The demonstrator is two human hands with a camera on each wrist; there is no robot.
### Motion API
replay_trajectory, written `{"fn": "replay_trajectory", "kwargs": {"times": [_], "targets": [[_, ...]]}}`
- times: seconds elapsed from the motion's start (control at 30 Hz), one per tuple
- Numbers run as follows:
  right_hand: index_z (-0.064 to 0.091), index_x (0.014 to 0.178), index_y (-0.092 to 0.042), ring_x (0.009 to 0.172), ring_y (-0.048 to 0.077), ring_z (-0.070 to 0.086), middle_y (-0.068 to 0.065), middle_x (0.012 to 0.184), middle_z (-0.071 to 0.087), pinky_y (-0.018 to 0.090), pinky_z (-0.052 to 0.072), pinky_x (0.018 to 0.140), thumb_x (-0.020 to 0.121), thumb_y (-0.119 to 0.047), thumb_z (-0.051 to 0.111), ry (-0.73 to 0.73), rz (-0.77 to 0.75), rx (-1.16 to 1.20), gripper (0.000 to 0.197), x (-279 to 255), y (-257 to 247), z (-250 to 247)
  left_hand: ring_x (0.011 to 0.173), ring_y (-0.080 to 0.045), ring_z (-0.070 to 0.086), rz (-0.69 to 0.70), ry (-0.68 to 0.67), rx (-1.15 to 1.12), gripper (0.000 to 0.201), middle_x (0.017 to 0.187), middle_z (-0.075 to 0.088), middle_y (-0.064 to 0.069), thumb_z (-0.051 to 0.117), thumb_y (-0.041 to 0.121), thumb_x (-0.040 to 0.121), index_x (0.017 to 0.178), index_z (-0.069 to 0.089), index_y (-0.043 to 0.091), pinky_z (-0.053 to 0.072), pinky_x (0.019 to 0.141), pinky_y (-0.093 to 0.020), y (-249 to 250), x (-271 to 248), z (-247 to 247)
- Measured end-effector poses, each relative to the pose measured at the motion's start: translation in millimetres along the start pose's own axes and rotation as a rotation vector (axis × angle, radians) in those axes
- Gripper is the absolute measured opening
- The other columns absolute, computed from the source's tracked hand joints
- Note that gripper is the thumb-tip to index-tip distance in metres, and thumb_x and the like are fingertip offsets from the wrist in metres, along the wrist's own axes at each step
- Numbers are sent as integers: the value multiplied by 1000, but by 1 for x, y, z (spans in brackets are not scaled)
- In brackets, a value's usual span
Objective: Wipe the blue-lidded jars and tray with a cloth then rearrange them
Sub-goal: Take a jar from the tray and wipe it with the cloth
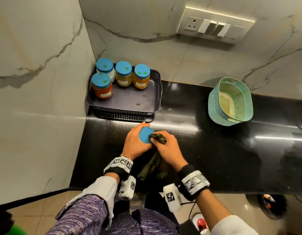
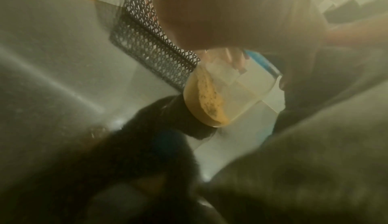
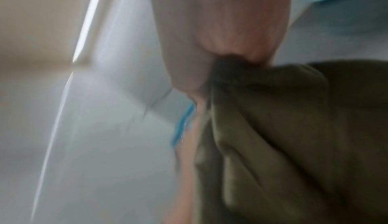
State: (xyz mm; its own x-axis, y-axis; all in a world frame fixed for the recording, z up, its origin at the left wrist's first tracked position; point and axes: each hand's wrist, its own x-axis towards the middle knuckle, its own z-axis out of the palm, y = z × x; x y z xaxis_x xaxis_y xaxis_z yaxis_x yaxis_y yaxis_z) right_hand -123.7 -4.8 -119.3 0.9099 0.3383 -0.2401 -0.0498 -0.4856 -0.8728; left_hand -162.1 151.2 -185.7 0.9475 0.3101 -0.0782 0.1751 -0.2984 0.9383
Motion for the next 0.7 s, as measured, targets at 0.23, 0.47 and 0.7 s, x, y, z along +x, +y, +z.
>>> {"fn": "replay_trajectory", "kwargs": {"times": [0.23,0.47,0.7], "targets": [[76,98,-13,88,19,70,3,89,78,35,60,85,99,-6,69,151,269,540,10,14,8,-54,141,-1,50,43,-120,-33,118,150,55,18,101,48,59,157,38,33,38,120,-28,-1,-5,-2],[77,103,-6,92,21,71,8,94,78,36,59,88,97,-6,71,97,275,511,9,7,21,-48,146,-1,43,80,-242,28,125,158,47,21,100,52,57,160,32,35,37,125,-39,4,-11,-6],[77,97,-3,81,20,75,12,89,79,31,63,76,99,-6,68,74,390,667,10,2,12,-54,146,-7,47,92,-182,4,113,156,51,12,101,56,58,154,47,29,38,125,-44,-9,-18,-8]]}}
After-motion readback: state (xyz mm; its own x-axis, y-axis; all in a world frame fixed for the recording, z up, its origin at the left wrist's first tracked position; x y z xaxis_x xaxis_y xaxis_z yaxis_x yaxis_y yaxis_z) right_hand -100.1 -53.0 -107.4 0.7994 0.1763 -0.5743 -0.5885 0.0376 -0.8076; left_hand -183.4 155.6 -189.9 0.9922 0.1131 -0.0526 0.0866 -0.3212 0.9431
